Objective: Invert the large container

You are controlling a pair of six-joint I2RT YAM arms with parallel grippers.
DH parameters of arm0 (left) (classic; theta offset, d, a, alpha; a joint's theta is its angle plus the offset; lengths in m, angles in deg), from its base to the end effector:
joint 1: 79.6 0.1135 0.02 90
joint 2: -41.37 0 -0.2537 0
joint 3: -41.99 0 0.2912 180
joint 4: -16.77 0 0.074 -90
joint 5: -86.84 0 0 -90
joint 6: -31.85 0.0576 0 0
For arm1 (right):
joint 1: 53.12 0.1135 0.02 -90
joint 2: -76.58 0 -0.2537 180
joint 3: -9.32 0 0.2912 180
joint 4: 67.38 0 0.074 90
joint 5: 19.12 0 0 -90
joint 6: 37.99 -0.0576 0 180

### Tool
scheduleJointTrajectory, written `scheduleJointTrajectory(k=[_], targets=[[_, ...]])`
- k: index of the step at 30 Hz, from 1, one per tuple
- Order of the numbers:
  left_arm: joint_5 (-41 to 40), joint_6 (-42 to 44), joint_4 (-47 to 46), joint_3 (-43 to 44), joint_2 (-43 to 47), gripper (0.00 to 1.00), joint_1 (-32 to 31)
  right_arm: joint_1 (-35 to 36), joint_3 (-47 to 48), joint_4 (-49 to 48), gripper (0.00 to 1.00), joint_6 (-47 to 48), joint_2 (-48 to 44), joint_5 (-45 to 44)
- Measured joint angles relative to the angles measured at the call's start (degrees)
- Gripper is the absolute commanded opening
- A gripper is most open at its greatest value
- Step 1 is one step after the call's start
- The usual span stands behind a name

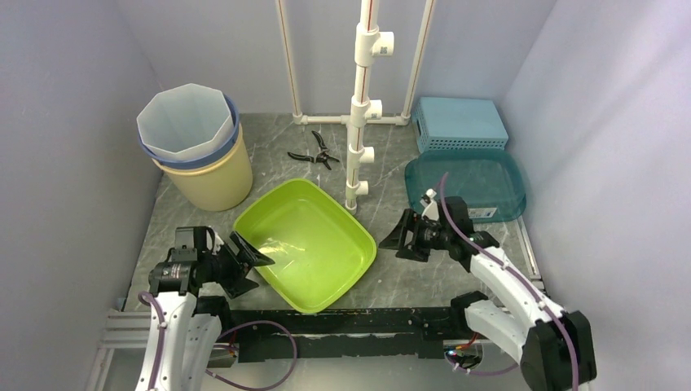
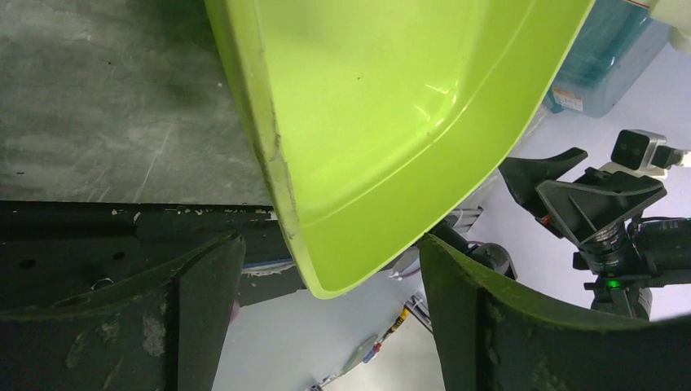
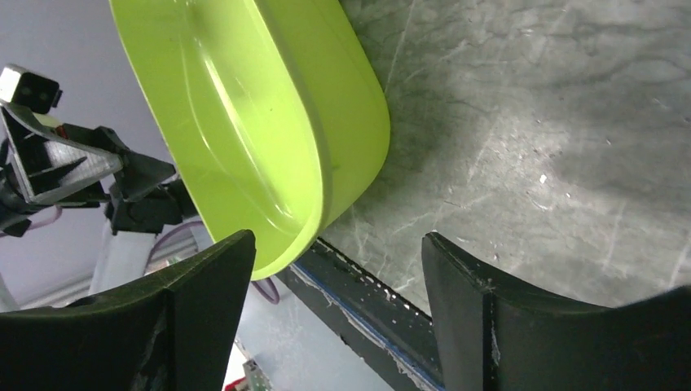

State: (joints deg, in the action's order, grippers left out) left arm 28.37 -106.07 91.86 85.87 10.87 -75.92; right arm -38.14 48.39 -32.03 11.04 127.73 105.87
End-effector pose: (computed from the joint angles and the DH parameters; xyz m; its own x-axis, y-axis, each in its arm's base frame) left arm 0.1447 -0.0209 0.2013 -0.7319 -0.6810 0.0242 -0.5231 0.5388 -0.6604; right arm 0.2113 0.0907 0.1609 -0.9217 0.3094 -0.2339 0.0236 0.6467 0.7624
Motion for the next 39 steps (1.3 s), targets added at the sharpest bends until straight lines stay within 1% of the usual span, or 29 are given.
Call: scheduleJointTrajectory(k=[4,11,13,19,25,26,30,32,36,39], targets=[[0.2,-0.8,-0.1,-1.6,0.7,0.83,0.0,4.1,1.8,-3.9,0.75,-0.5,6.3,-1.5],[0.2,-0.9,0.4,-1.6,1.6,0.84,0.0,7.9,7.5,-10.1,0.74,0.7,18.4,-1.9],[0.2,-0.9,0.5,-1.6,1.5,0.83,0.0,8.7,8.4,-11.5,0.73,1.1,20.0,-2.2],[0.2,-0.8,0.5,-1.6,1.4,0.83,0.0,10.2,9.6,-15.8,0.65,3.9,22.9,-4.2],[0.2,-0.9,0.5,-1.6,0.8,0.83,0.0,11.4,10.4,-18.6,0.6,6.6,26.5,-4.0],[0.2,-0.9,0.5,-1.6,0.8,0.83,0.0,11.8,10.4,-18.9,0.58,6.8,26.6,-3.8],[0.3,-0.9,0.5,-1.6,1.1,0.83,0.0,13.9,10.4,-21.1,0.45,7.4,26.5,-3.3],[0.5,-0.9,0.4,-1.6,1.1,0.83,0.0,14.4,10.3,-21.4,0.42,7.5,26.5,-3.4],[0.6,-0.9,0.4,-1.7,1.1,0.82,0.0,14.5,9.1,-22.2,0.28,7.5,26.4,-3.8],[0.6,-1.2,-0.1,-2.1,1.1,0.81,0.0,14.6,8.0,-22.4,0.24,7.3,25.6,-4.5]])
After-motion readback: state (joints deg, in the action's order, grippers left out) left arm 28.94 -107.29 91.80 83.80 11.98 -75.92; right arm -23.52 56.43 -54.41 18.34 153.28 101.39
